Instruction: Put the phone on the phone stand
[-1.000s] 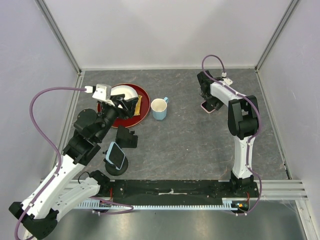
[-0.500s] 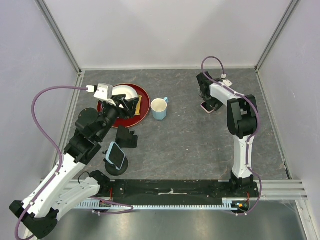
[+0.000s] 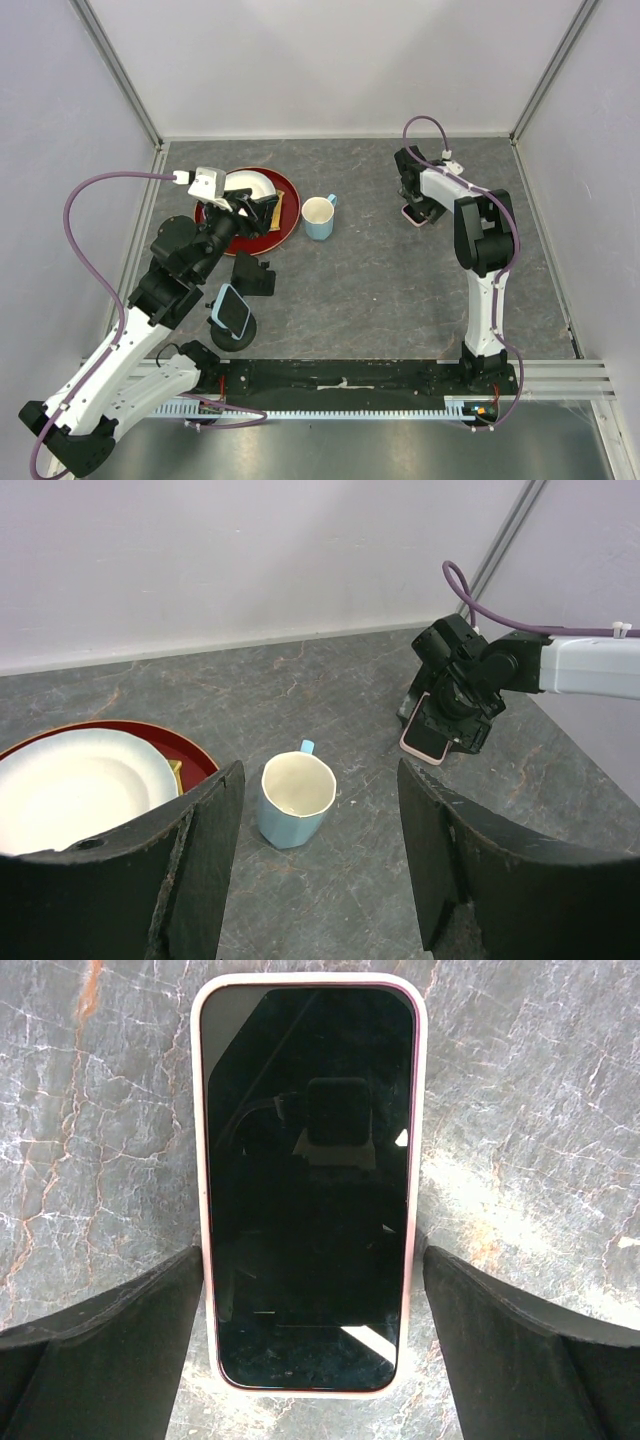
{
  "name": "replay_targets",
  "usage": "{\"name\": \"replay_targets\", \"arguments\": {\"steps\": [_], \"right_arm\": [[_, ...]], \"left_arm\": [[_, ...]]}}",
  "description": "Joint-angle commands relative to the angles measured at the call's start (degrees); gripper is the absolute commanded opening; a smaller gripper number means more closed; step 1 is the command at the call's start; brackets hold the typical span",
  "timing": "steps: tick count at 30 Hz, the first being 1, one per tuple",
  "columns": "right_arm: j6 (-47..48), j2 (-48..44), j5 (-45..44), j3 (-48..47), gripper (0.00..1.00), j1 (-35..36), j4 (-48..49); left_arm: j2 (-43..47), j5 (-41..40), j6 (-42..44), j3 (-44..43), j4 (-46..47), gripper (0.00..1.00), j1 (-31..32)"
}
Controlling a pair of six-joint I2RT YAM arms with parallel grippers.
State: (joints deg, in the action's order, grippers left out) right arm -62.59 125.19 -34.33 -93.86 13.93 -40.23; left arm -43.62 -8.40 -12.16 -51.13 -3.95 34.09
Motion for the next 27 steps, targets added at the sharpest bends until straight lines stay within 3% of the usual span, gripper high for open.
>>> {"name": "replay_targets", "arguments": {"steps": [1, 4, 9, 15, 16, 20, 27], "right_arm": [[1.5, 0.8, 3.8, 1.7, 0.9, -0.7, -1.9], [2.6, -0.4, 3.7, 2.6, 0.73, -0.8, -3.5], [4.4, -9.4, 5.1, 16.3, 0.57, -0.7, 3.3], [9.1, -20.8, 12.8, 36.1, 0.14, -0.1, 16.5], [9.6, -23.6, 14.0, 38.6, 0.03, -0.1, 18.4], [16.2, -32.3, 22.8, 55.1, 0.0, 0.2, 35.9], [25.0, -49.0, 30.5, 67.8, 0.0, 1.3, 47.8]], "left_arm": [[-0.1, 0.5, -1.4, 0.1, 2.5, 0.68, -0.1], [-0.1, 0.4, -1.4, 0.1, 2.5, 0.68, -0.1], [-0.1, 1.0, -1.7, 0.0, 2.5, 0.68, -0.1], [-1.0, 2.5, -2.2, -0.2, 2.5, 0.69, -0.1], [-1.4, 3.0, -2.2, -0.3, 2.5, 0.69, -0.1], [-4.6, 8.0, -2.3, -1.6, 1.7, 0.69, -0.1], [-11.0, 18.1, -3.1, -4.9, -0.3, 0.7, -0.1]]}}
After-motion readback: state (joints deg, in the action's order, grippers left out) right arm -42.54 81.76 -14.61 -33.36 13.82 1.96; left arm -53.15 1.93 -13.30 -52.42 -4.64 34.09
